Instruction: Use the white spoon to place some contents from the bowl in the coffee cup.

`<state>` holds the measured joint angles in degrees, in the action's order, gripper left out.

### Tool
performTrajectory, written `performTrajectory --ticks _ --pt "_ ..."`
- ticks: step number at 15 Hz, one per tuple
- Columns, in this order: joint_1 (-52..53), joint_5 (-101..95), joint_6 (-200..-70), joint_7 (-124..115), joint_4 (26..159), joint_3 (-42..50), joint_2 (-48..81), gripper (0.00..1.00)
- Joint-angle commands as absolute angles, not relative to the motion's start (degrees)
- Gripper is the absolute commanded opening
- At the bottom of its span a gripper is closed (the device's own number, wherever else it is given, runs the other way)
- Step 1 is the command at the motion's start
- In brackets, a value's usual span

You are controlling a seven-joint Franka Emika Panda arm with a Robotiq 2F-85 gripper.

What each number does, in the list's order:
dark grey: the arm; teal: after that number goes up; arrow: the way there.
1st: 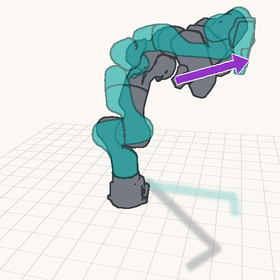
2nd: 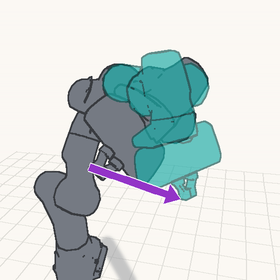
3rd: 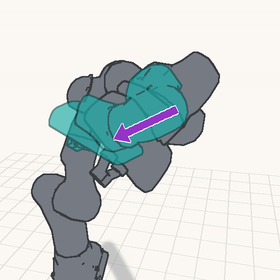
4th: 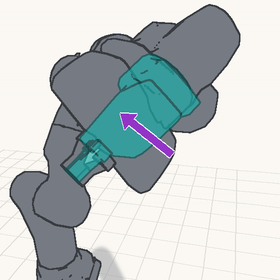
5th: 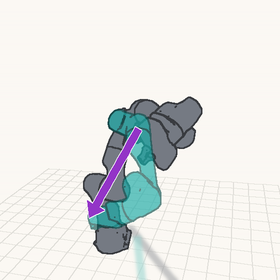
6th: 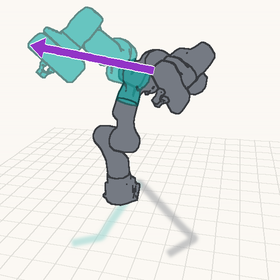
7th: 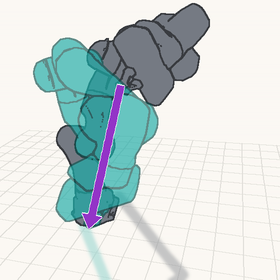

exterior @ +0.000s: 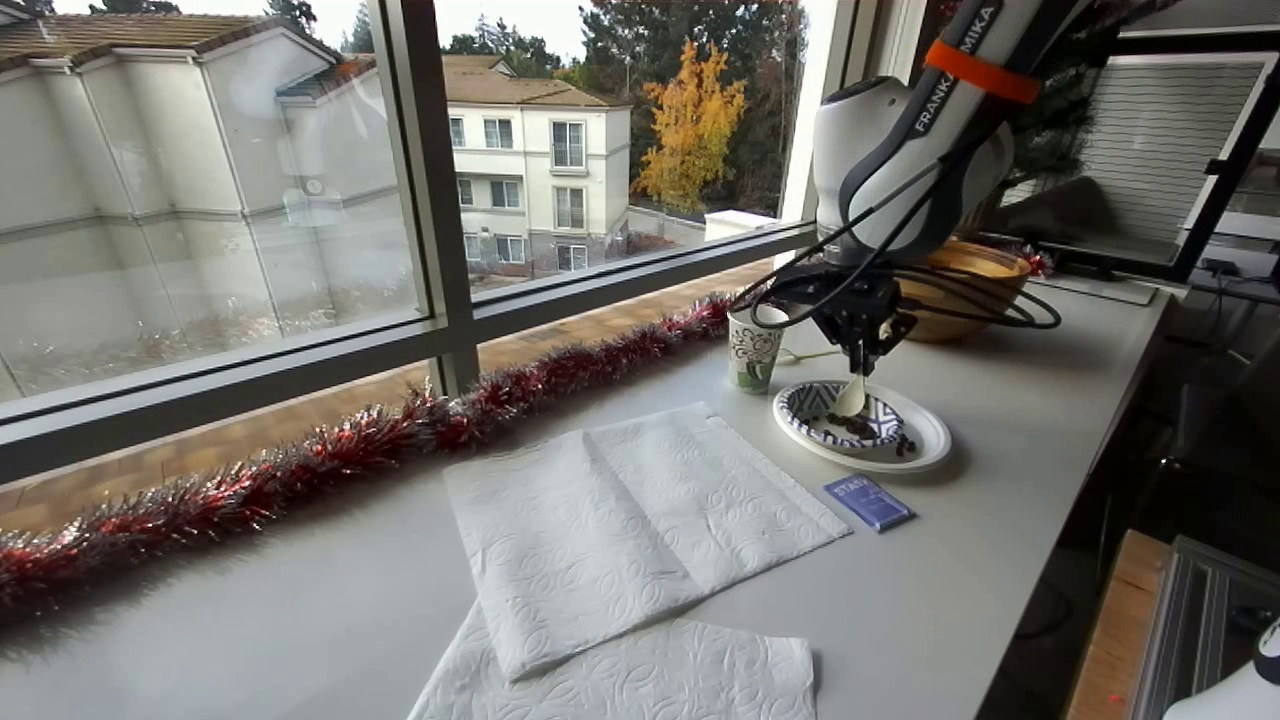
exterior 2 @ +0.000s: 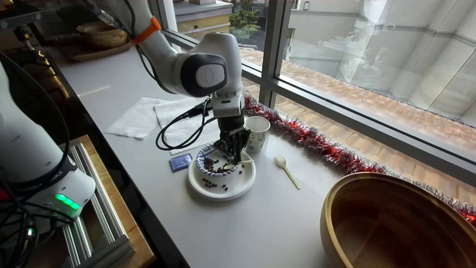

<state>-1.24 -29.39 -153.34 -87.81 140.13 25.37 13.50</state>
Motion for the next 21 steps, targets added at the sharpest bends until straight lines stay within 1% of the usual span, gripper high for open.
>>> performTrajectory --ticks 1,8,21 --pt "0.4 -40.1 -154.1 -96.8 141.2 27.7 11.8 0.03" --pt "-0.9 -59.0 -152.1 -112.2 140.9 24.5 12.4 0.03" --pt "-3.9 -78.7 -143.4 -128.1 141.7 15.8 11.7 0.03"
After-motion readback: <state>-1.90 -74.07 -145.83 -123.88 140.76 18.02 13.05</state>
